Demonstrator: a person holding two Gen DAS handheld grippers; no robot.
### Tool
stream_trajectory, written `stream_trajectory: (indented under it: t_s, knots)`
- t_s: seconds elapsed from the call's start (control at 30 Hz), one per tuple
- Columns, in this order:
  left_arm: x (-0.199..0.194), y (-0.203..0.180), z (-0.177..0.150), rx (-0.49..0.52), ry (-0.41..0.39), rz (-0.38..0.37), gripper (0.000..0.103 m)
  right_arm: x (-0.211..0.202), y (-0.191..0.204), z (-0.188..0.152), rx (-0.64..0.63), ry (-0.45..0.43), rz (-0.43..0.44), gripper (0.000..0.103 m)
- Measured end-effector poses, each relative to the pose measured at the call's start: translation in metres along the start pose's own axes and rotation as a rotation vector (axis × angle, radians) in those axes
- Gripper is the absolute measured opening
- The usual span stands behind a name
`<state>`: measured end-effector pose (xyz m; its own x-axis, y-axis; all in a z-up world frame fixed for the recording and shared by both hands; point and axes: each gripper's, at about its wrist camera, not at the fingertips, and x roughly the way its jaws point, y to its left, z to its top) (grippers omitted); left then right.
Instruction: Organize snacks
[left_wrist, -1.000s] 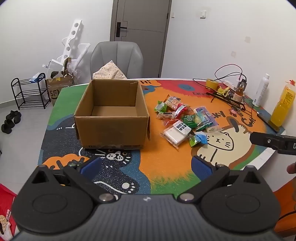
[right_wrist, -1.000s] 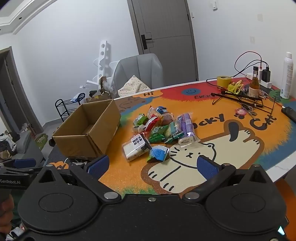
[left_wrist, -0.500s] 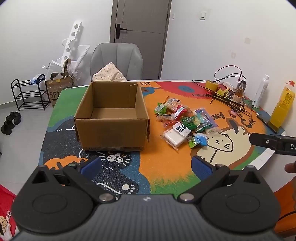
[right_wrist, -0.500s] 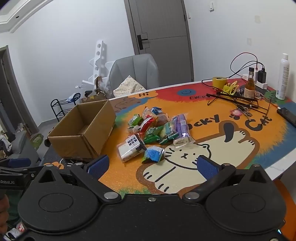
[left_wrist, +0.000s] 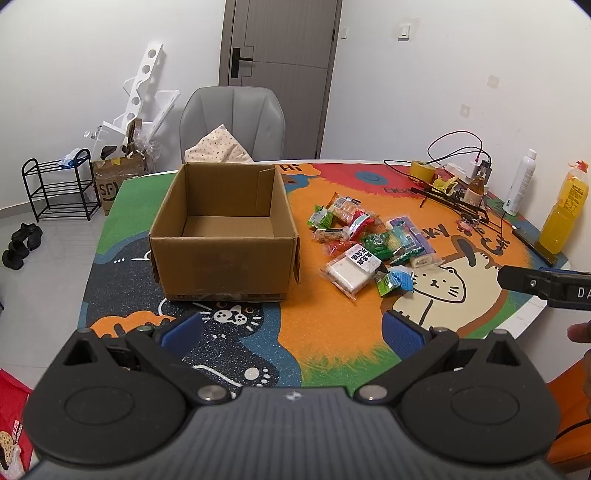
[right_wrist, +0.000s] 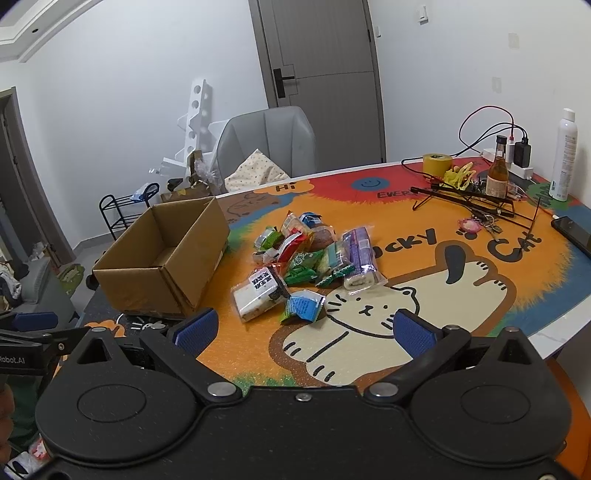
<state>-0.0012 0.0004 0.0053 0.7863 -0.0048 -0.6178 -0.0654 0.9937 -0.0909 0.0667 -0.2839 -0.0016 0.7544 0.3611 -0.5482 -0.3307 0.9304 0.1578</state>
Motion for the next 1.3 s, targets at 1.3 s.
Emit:
stream_trajectory:
  t_s: [1.3]
  knots:
    - [-0.0011, -0.0008, -0.0002, 0.000, -0.003, 0.002, 0.103, 0.0008, 0.0038, -0.0030, -0.014, 0.005, -0.002, 0.103]
